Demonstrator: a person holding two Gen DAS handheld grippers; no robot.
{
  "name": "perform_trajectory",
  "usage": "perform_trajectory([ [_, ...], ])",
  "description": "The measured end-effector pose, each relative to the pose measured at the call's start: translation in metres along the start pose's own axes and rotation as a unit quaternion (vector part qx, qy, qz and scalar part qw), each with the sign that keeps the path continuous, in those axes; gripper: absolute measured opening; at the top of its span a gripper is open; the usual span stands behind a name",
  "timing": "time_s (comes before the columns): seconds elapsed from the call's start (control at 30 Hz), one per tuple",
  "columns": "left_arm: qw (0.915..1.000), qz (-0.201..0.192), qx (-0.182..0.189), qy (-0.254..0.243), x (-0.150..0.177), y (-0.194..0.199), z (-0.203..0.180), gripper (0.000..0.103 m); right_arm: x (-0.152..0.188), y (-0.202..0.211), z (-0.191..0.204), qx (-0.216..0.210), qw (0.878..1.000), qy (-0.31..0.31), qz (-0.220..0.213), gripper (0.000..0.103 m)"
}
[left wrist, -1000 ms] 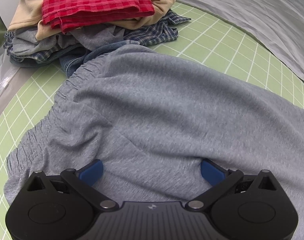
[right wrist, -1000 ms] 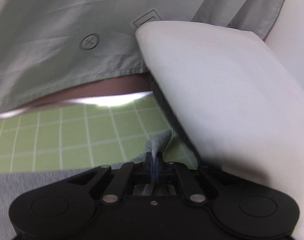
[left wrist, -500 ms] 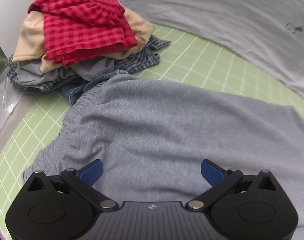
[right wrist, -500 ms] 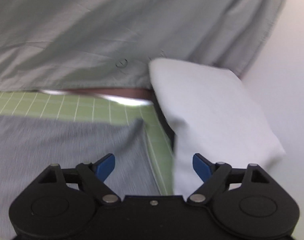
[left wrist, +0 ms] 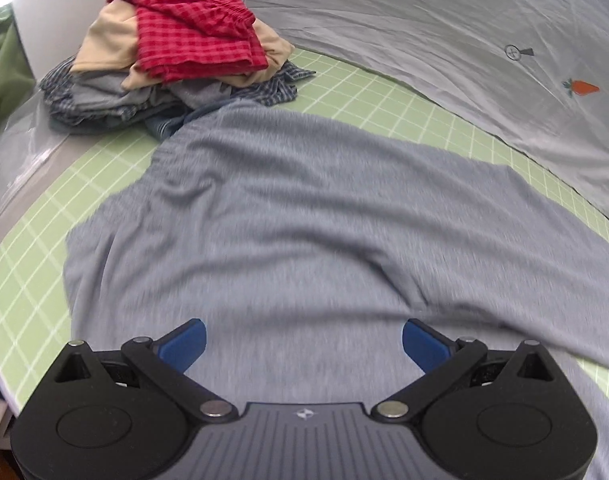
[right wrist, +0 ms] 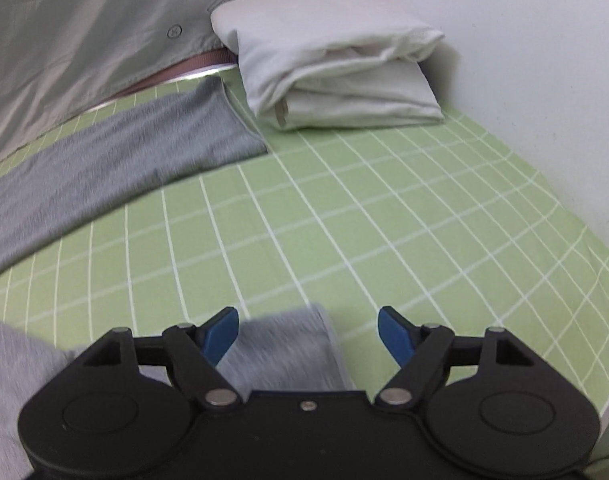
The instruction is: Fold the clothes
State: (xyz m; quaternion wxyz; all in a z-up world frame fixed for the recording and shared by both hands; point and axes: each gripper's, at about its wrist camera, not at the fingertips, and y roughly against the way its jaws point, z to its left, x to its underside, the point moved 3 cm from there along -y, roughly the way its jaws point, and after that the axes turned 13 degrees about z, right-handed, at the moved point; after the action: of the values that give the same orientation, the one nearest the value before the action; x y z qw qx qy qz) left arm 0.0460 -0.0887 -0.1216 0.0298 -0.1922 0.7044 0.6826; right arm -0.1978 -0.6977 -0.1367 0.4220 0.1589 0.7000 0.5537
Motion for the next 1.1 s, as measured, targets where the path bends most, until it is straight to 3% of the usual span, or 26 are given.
perform_trajectory([
  [0.07, 1.0000, 0.001, 0.000, 0.008, 0.017, 0.003, -0.002, 0.103, 0.002, -0.003, -0.005, -0.014, 1.000, 0.003, 0.007, 0.074],
  [0.17, 0.9997, 0.010, 0.000, 0.024, 0.043, 0.003, -0.005, 0.103, -0.002, -0.004, -0.011, -0.056, 0.998, 0.014, 0.010, 0.017],
  [0.2, 0.9995, 0.013, -0.001, 0.029, 0.051, 0.003, -0.005, 0.103, -0.005, -0.003, -0.013, -0.068, 0.997, 0.019, 0.008, 0.003],
  [0.23, 0.9994, 0.014, -0.003, 0.031, 0.058, 0.004, -0.006, 0.103, -0.011, 0.002, -0.013, -0.074, 0.997, 0.028, -0.005, 0.002],
  [0.33, 0.9991, 0.016, -0.009, 0.037, 0.077, 0.006, -0.008, 0.103, -0.036, 0.039, -0.019, -0.087, 0.992, 0.038, -0.083, 0.002],
  [0.4, 0.9990, 0.018, -0.014, 0.039, 0.084, 0.008, -0.008, 0.103, -0.053, 0.063, -0.032, -0.115, 0.985, 0.008, -0.130, 0.002],
  [0.47, 0.9988, 0.020, -0.016, 0.042, 0.090, 0.009, -0.008, 0.103, -0.068, 0.079, -0.047, -0.145, 0.975, -0.036, -0.163, 0.002],
  [0.5, 0.9987, 0.021, -0.016, 0.044, 0.093, 0.009, -0.008, 0.103, -0.071, 0.077, -0.047, -0.133, 0.977, -0.034, -0.162, 0.007],
  [0.53, 0.9986, 0.024, -0.014, 0.044, 0.095, 0.010, -0.008, 0.103, -0.073, 0.071, -0.044, -0.104, 0.983, -0.017, -0.153, 0.029],
  [0.57, 0.9987, 0.025, -0.015, 0.042, 0.096, 0.009, -0.009, 0.103, -0.074, 0.065, -0.041, -0.070, 0.988, -0.004, -0.140, 0.043],
  [0.6, 0.9987, 0.026, -0.016, 0.041, 0.097, 0.009, -0.010, 0.103, -0.070, 0.059, -0.040, -0.043, 0.991, -0.002, -0.125, 0.049],
  [0.67, 0.9986, 0.030, -0.020, 0.039, 0.099, 0.008, -0.012, 0.103, -0.055, 0.053, -0.043, -0.042, 0.993, -0.020, -0.105, 0.048],
  [0.77, 0.9977, 0.045, -0.026, 0.044, 0.103, 0.001, -0.013, 0.103, -0.023, 0.045, -0.047, -0.110, 0.988, -0.088, -0.064, 0.048],
  [0.87, 0.9965, 0.059, -0.033, 0.050, 0.105, -0.005, -0.012, 0.103, 0.007, 0.036, -0.036, -0.118, 0.986, -0.114, -0.025, 0.048],
  [1.0, 0.9956, 0.061, -0.045, 0.056, 0.102, -0.009, -0.006, 0.103, 0.039, 0.035, -0.023, -0.158, 0.972, -0.171, 0.006, 0.048],
  [1.1, 0.9949, 0.061, -0.051, 0.062, 0.095, -0.011, 0.003, 0.103, 0.046, 0.034, -0.007, -0.166, 0.972, -0.164, 0.016, 0.048],
])
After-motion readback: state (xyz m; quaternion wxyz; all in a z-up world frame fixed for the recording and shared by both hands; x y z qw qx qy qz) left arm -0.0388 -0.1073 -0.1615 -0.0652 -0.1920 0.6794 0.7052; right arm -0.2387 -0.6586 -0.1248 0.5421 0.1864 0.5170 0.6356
